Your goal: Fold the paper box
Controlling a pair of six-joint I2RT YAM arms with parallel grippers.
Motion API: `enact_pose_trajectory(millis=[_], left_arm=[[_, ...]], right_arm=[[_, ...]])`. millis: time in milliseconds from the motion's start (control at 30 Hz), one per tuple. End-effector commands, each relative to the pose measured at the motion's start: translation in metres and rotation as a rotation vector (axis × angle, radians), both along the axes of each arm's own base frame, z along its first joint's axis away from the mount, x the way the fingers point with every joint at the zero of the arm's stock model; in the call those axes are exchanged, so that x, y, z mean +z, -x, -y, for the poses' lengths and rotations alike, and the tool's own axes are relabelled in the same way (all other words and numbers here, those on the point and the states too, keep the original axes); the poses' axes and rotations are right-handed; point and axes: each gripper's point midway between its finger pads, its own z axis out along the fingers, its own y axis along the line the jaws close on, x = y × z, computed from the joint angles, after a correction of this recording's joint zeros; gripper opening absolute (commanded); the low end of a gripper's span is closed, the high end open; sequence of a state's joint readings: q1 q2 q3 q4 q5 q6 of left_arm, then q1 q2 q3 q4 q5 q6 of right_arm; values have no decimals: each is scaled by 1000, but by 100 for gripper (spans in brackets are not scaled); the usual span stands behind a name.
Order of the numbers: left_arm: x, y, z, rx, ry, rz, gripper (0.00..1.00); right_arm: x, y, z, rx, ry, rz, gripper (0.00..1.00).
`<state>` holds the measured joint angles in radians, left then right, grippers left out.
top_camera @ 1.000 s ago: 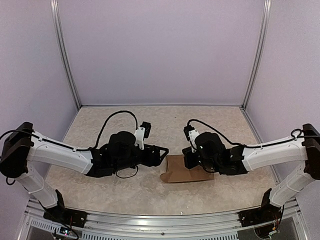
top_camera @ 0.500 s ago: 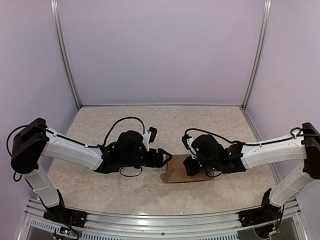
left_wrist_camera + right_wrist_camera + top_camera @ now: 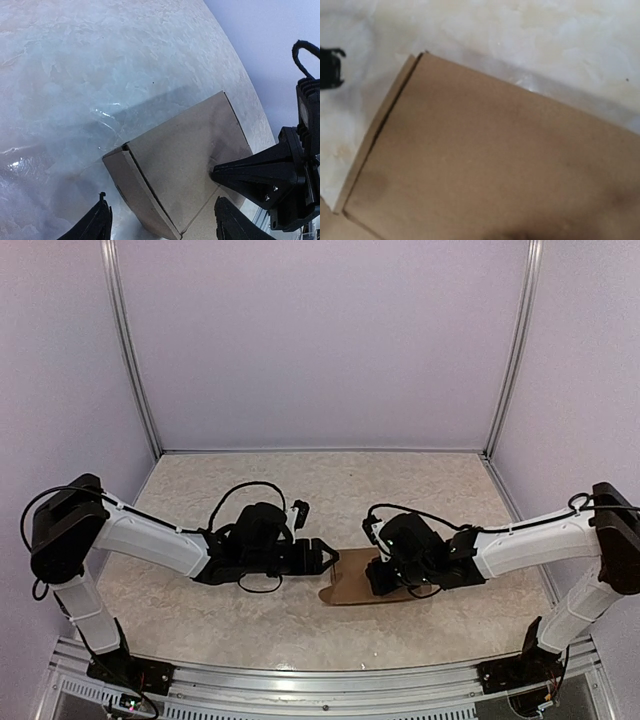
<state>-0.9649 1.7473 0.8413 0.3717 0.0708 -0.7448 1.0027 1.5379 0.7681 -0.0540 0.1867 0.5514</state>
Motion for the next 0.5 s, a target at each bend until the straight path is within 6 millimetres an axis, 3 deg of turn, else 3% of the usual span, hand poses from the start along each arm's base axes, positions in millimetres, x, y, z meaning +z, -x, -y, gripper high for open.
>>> enact_pose_trajectory(millis=[0, 233, 333, 467], left_arm=[[-8, -5, -13, 42, -31, -19, 67], [-11, -9, -22, 78, -29, -42, 66], [-16, -10, -24, 77, -33, -74, 65], [-19, -9, -19, 44, -38, -107, 66]], right_arm=[[14, -4, 21, -48, 54, 14, 1], [57, -20, 60, -169, 78, 117, 36], [59, -27, 82, -223, 87, 108, 45], [46, -29, 106, -264, 96, 31, 49]])
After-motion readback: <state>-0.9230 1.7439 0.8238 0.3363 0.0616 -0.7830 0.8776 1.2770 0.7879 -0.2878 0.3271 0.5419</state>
